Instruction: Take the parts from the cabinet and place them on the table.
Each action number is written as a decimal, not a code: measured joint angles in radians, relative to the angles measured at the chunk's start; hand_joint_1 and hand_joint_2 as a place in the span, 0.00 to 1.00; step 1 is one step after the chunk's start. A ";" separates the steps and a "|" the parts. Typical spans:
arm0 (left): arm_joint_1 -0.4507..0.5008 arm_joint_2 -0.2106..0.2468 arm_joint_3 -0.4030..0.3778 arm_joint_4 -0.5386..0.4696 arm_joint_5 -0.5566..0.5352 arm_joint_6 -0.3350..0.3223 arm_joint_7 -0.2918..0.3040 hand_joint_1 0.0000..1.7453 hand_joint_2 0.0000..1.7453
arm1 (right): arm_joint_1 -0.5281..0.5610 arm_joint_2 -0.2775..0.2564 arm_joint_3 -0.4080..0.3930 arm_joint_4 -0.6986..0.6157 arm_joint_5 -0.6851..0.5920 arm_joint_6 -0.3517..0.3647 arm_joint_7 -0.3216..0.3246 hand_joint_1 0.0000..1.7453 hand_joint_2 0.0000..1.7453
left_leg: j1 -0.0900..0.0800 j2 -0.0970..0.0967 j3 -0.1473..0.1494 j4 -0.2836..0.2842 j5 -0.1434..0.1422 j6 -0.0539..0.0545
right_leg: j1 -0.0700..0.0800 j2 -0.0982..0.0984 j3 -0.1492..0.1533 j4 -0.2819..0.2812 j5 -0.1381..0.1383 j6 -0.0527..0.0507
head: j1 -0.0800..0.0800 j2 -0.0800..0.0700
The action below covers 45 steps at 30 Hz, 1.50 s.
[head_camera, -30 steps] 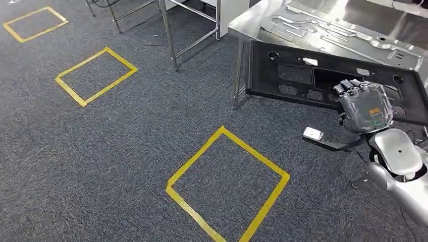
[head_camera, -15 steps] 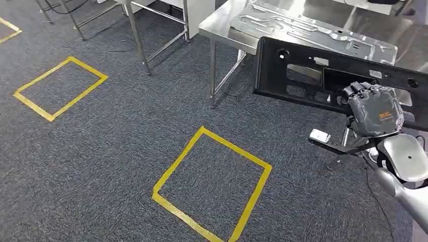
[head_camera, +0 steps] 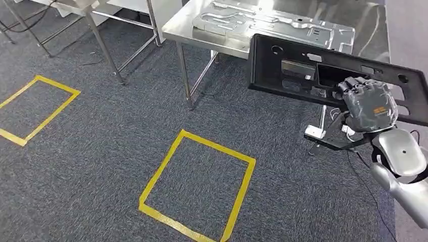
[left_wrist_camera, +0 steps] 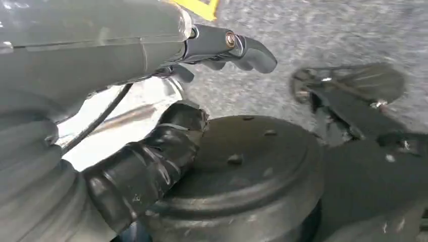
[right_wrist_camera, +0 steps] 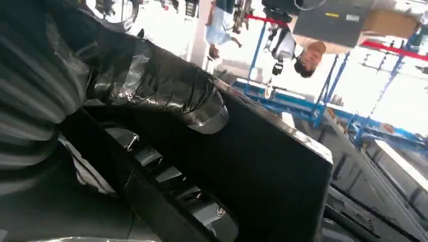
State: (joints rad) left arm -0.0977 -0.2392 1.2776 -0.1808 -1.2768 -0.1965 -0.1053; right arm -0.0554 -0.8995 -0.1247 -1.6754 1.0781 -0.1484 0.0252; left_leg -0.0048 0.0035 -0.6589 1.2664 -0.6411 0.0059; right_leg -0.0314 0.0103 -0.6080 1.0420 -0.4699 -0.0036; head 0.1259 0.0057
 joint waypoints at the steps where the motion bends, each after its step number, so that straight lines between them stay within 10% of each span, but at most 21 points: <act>1: 0.000 0.000 0.000 0.000 0.000 0.000 0.000 0.00 1.00 | 0.000 0.000 0.003 0.001 -0.002 -0.001 -0.003 1.00 1.00 | 0.000 0.000 -0.016 0.027 -0.007 0.001 | 0.001 0.002 0.000 0.000 0.000 -0.001 | 0.000 0.000; 3: -0.001 0.000 0.000 0.000 0.000 0.000 -0.002 0.00 1.00 | 0.000 -0.003 0.015 0.003 -0.010 0.000 -0.008 1.00 1.00 | -0.002 0.000 -0.043 0.054 0.017 0.010 | 0.009 0.011 0.004 0.002 -0.006 -0.004 | 0.000 0.000; 6: 0.000 0.000 0.000 0.000 0.000 -0.002 -0.008 0.00 1.00 | -0.004 -0.007 0.020 0.003 -0.020 0.000 -0.009 1.00 1.00 | -0.011 -0.010 0.048 -0.169 0.162 0.041 | 0.018 0.021 0.024 0.003 -0.019 -0.002 | 0.000 0.000; 7: 0.001 0.001 0.000 0.000 0.000 -0.002 -0.009 0.00 1.00 | -0.006 -0.007 0.023 0.004 -0.020 0.000 -0.009 1.00 1.00 | -0.013 -0.020 0.067 -0.207 0.156 0.058 | 0.018 0.023 0.026 0.002 -0.022 0.000 | 0.000 0.000; 13: 0.000 -0.007 0.000 0.000 0.000 -0.003 -0.010 0.00 1.00 | -0.015 -0.015 0.032 0.007 -0.020 -0.001 -0.012 1.00 1.00 | -0.012 -0.010 0.132 -0.284 0.153 0.074 | 0.013 0.003 0.027 0.037 -0.024 0.032 | 0.000 0.000; 17: 0.002 -0.009 0.000 0.000 0.000 0.000 -0.009 0.00 1.00 | -0.021 -0.014 0.038 0.012 -0.009 -0.003 -0.006 1.00 1.00 | -0.012 -0.006 0.162 -0.286 0.127 0.077 | 0.004 -0.002 -0.128 0.258 -0.099 0.053 | 0.000 0.000; 19: 0.004 -0.010 0.000 0.000 0.000 0.003 -0.008 0.00 1.00 | -0.019 -0.014 0.042 0.016 0.002 -0.006 -0.001 1.00 1.00 | -0.010 -0.005 0.188 -0.286 0.103 0.071 | -0.003 -0.007 -0.139 0.214 -0.057 0.060 | 0.000 0.000; 21: 0.006 -0.011 0.000 0.000 0.002 0.004 -0.007 0.00 1.00 | -0.019 -0.014 0.042 0.018 0.005 -0.010 0.000 1.00 1.00 | -0.007 -0.003 0.226 -0.286 0.074 0.062 | -0.010 -0.017 -0.089 0.054 0.048 0.068 | 0.001 0.000; 22: 0.009 -0.010 0.000 0.000 0.009 -0.003 -0.010 0.00 1.00 | -0.019 -0.011 0.044 0.021 0.008 -0.014 -0.001 1.00 1.00 | -0.007 0.000 0.234 -0.288 0.059 0.056 | -0.007 -0.026 -0.079 0.022 0.081 0.067 | 0.000 0.000; 23: 0.006 -0.010 0.001 0.000 0.012 -0.007 -0.012 0.00 1.00 | -0.022 -0.007 0.048 0.024 0.011 -0.016 0.000 1.00 1.00 | -0.007 0.001 0.244 -0.287 0.052 0.048 | 0.008 -0.032 -0.089 0.013 0.057 0.060 | -0.002 -0.001; 25: 0.003 -0.011 0.001 0.000 0.019 -0.010 -0.014 0.00 1.00 | -0.019 -0.012 0.050 0.024 0.016 -0.017 -0.002 1.00 1.00 | -0.008 0.008 0.263 -0.293 0.041 0.034 | 0.014 -0.021 -0.072 0.014 0.044 0.025 | 0.002 0.000; 27: -0.002 -0.008 0.001 0.000 0.023 -0.011 -0.023 0.00 1.00 | -0.029 -0.017 0.050 0.024 0.017 -0.017 -0.002 1.00 1.00 | -0.010 0.007 0.242 -0.233 0.066 0.024 | 0.007 -0.012 -0.042 0.010 0.023 0.008 | 0.002 0.001; 30: 0.003 0.021 0.006 0.000 0.042 -0.047 -0.042 0.00 1.00 | -0.027 -0.028 0.050 0.023 0.003 -0.014 -0.010 1.00 1.00 | -0.002 -0.002 0.083 -0.005 0.107 0.008 | 0.007 -0.010 0.015 -0.010 -0.013 -0.009 | 0.001 0.000; 34: 0.030 0.120 0.007 0.000 0.063 -0.163 -0.051 0.00 1.00 | -0.026 -0.040 0.050 0.023 -0.023 -0.002 -0.044 1.00 1.00 | -0.002 -0.002 -0.059 0.017 -0.072 0.009 | 0.008 0.004 0.119 -0.025 -0.082 -0.012 | 0.000 0.000; 36: 0.048 0.145 0.008 0.000 0.063 -0.171 -0.051 0.00 1.00 | -0.027 -0.042 0.051 0.023 -0.023 0.002 -0.048 1.00 1.00 | -0.009 -0.003 -0.073 -0.091 0.007 0.025 | 0.011 0.009 0.175 -0.034 -0.119 -0.009 | 0.001 0.000; 38: 0.066 0.170 0.011 0.000 0.063 -0.168 -0.050 0.00 1.00 | -0.028 -0.036 0.060 0.026 -0.023 0.004 -0.053 1.00 1.00 | -0.025 -0.019 -0.083 -0.201 0.295 0.051 | 0.013 0.018 0.214 -0.037 -0.156 -0.001 | 0.002 -0.001; 40: 0.061 0.177 0.011 -0.001 0.064 -0.165 -0.050 0.00 1.00 | -0.023 -0.038 0.067 0.025 -0.023 0.005 -0.057 1.00 1.00 | -0.028 -0.019 -0.055 -0.195 0.257 0.057 | 0.018 0.021 0.252 -0.073 -0.186 0.012 | 0.000 0.000; 41: 0.058 0.179 0.011 -0.001 0.064 -0.164 -0.050 0.00 1.00 | -0.023 -0.048 0.067 0.023 -0.022 0.006 -0.058 1.00 1.00 | -0.029 -0.022 -0.039 -0.215 0.243 0.063 | 0.016 0.020 0.266 -0.044 -0.155 0.016 | 0.001 0.000; 44: 0.052 0.179 0.012 -0.001 0.066 -0.163 -0.050 0.00 1.00 | -0.050 -0.056 0.068 0.023 -0.016 0.007 -0.056 1.00 1.00 | -0.018 -0.019 0.040 -0.261 0.218 0.073 | 0.013 0.007 0.145 0.153 -0.053 0.025 | -0.002 0.000; 45: 0.050 0.181 0.012 -0.001 0.067 -0.163 -0.050 0.00 1.00 | -0.056 -0.052 0.072 0.023 -0.016 0.007 -0.056 1.00 1.00 | -0.017 -0.019 0.067 -0.274 0.203 0.078 | 0.013 0.002 0.090 0.213 -0.060 0.029 | 0.000 0.000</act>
State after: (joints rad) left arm -0.0479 -0.0584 1.2894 -0.1816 -1.2100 -0.3590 -0.1549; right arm -0.1114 -0.9518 -0.0530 -1.6522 1.0620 -0.1411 -0.0305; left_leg -0.0214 -0.0159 -0.5923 0.9921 -0.4377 0.0842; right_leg -0.0180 0.0121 -0.5176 1.2546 -0.5302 0.0257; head 0.1255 0.0061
